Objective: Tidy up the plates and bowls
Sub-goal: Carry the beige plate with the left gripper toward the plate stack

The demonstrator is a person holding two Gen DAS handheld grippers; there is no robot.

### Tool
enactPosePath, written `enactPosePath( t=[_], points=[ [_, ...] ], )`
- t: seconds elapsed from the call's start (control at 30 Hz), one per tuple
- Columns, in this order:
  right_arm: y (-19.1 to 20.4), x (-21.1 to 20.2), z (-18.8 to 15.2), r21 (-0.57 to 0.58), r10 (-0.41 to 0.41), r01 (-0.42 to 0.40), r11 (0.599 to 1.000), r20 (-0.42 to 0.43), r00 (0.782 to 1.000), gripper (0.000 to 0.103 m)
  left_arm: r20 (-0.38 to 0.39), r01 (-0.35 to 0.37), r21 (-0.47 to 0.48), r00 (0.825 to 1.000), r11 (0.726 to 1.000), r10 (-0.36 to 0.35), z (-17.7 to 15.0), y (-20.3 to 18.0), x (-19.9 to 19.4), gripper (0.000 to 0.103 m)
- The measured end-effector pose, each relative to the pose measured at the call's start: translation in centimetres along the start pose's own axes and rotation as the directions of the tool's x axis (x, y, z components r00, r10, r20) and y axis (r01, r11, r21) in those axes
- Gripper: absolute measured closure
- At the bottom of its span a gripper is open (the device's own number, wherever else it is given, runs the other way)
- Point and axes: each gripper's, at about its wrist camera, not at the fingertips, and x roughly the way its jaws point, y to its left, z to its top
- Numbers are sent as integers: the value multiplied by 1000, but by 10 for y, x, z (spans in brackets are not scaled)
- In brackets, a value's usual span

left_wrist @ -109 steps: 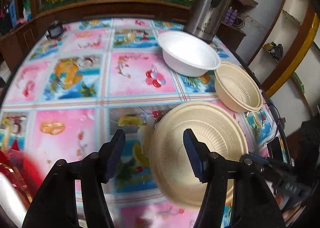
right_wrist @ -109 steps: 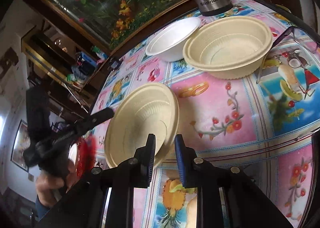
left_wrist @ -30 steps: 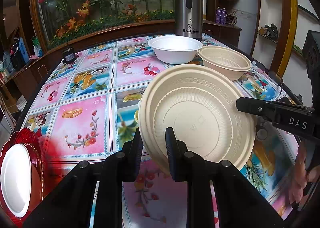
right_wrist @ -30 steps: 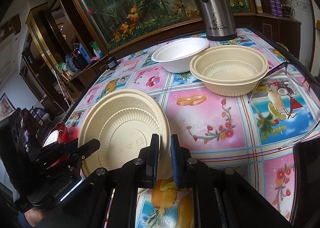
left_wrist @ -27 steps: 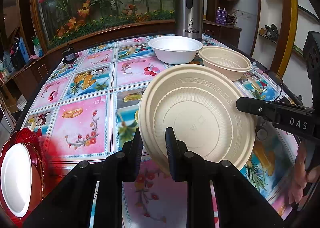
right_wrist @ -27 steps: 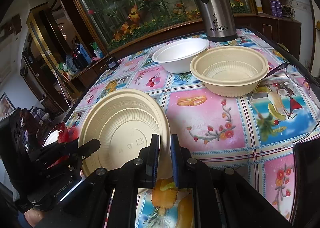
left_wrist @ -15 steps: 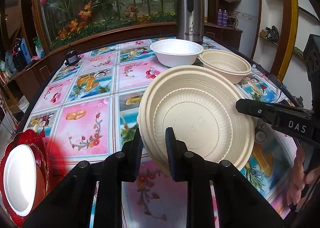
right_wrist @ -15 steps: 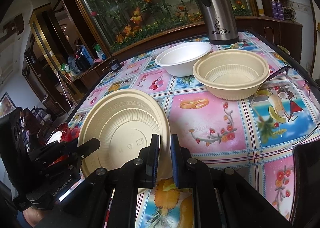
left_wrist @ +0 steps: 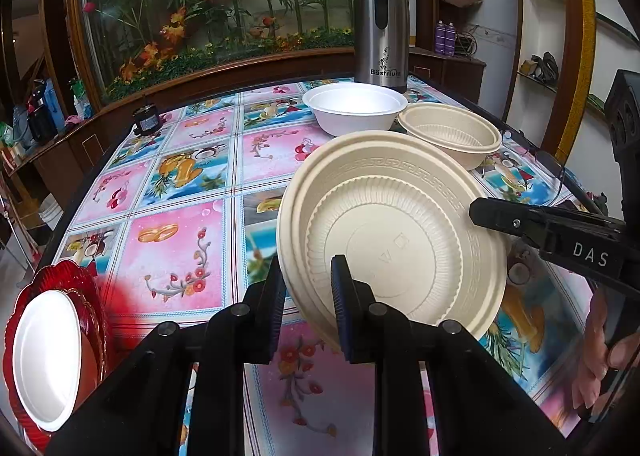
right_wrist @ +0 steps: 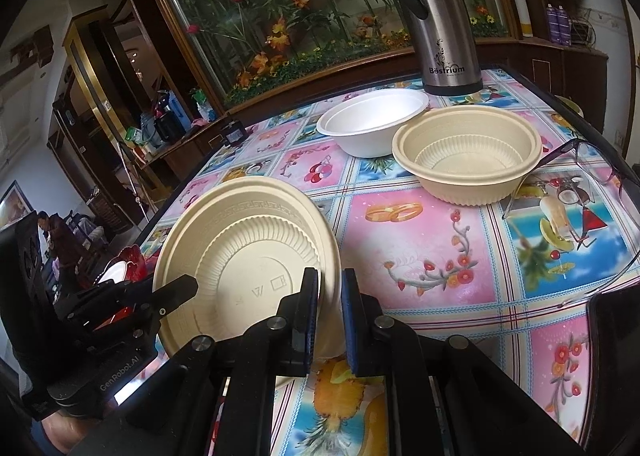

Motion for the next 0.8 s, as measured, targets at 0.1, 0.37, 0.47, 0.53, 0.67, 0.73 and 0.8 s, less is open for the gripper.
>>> enactPosePath(
  t=[0.1,0.37,0.47,0.53,0.67,0.73,0.8],
  points=[
    [1,0,0,-2,0,0,1000,0,1000,91,1,0,0,1000,1000,0,0,0,0,83],
    [2,0,0,-3,5,-5,1000,2,1000,91,9,-4,-1,1000,1000,4,0,3,-5,83],
    [4,0,0,-5,7,-7,1000,0,1000,91,15,-6,-2,1000,1000,6,0,5,-10,83],
    [5,0,0,7,20,-20,1000,-5,1000,91,24,-8,-5,1000,1000,8,0,9,-15,83],
    [13,-1,3,28,41,-41,999,-22,999,91,44,-20,-21,999,1000,21,-1,20,-27,83],
    [24,-4,5,23,48,-47,999,-25,999,91,52,-24,-37,998,999,26,-1,30,-35,83],
    [36,-4,9,13,49,-49,999,-35,998,91,64,-32,-53,997,998,35,-3,39,-42,83]
  ],
)
